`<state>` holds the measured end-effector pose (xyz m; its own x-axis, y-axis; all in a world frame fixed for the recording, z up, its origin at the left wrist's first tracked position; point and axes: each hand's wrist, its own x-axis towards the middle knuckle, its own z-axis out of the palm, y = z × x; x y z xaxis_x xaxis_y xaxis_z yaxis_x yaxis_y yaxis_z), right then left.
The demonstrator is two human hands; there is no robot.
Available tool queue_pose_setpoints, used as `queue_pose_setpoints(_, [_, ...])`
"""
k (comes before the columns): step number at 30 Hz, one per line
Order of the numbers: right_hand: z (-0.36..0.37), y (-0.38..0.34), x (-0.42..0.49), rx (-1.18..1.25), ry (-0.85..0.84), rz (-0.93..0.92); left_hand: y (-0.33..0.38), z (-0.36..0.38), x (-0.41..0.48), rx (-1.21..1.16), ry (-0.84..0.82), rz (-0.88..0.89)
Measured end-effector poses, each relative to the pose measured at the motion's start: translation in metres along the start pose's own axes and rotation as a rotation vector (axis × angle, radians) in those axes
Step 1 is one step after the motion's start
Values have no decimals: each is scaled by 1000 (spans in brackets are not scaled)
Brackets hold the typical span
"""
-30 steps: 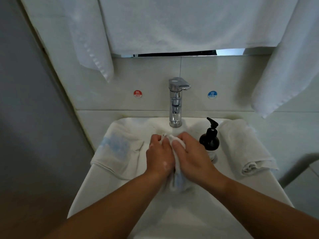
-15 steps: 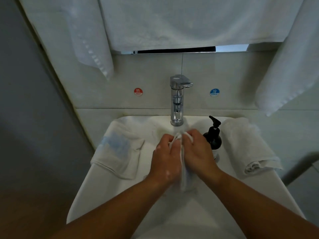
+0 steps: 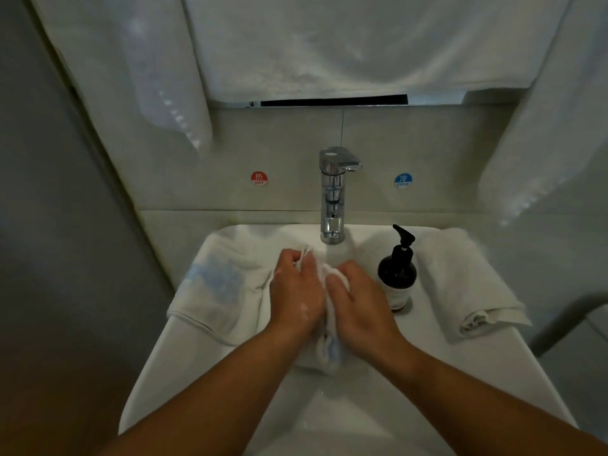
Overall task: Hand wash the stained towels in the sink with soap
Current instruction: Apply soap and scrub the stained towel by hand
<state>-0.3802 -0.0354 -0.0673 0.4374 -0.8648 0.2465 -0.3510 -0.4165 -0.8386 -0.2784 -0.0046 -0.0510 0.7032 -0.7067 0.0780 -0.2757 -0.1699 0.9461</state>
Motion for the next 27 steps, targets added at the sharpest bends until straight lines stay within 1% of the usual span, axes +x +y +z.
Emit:
queue_pose_setpoints(2, [0, -8, -4, 70, 35, -56, -4, 0, -8, 23, -37, -26])
queue_pose_setpoints(3, [-2, -7, 2, 81, 86, -36, -2, -1, -15, 26, -73, 8])
queue_pose_setpoints(5, [-8, 1, 19, 88, 147, 89, 6, -2, -25, 39, -139, 101])
queue_pose_setpoints(6, [-10, 5, 23, 87, 124, 155, 9, -3, -25, 35, -147, 139])
queue_pose_setpoints(7, [-9, 9, 22, 61, 88, 179, 10, -2, -21, 22, -123, 147])
queue_pose_setpoints(9, [-2, 9, 10, -8, 31, 120, 12, 0, -10, -17, -39, 63])
queue_pose_setpoints(11, [2, 0, -2, 2, 34, 21, 7, 1, -7, 20, -1, -8])
queue_pose_setpoints(13, [-1, -2, 3, 48, 105, 2, 5, 1, -19, 64, -67, 22])
queue_pose_setpoints(14, [-3, 3, 11, 61, 140, 43, 6, 1, -24, 66, -107, 67])
queue_pose_setpoints(16, [-10, 8, 22, 63, 132, 142, 11, 1, -26, 58, -163, 156])
queue_pose_setpoints(17, [-10, 11, 22, 33, 98, 159, 14, 1, -22, 60, -152, 166])
queue_pose_setpoints(19, [-5, 10, 11, -5, 38, 117, 16, 2, -10, 61, -67, 76])
queue_pose_setpoints(21, [-2, 0, -1, 45, 42, 1, 10, 2, -3, 84, -6, -37])
queue_pose_setpoints(23, [-4, -5, 1, 100, 109, -54, 7, 3, -13, 87, -71, -66])
queue_pose_setpoints(25, [-10, 2, 17, 89, 185, 52, 11, 4, -23, 69, -149, 26])
queue_pose_setpoints(27, [-14, 12, 22, 46, 134, 175, 17, 3, -24, 54, -167, 133])
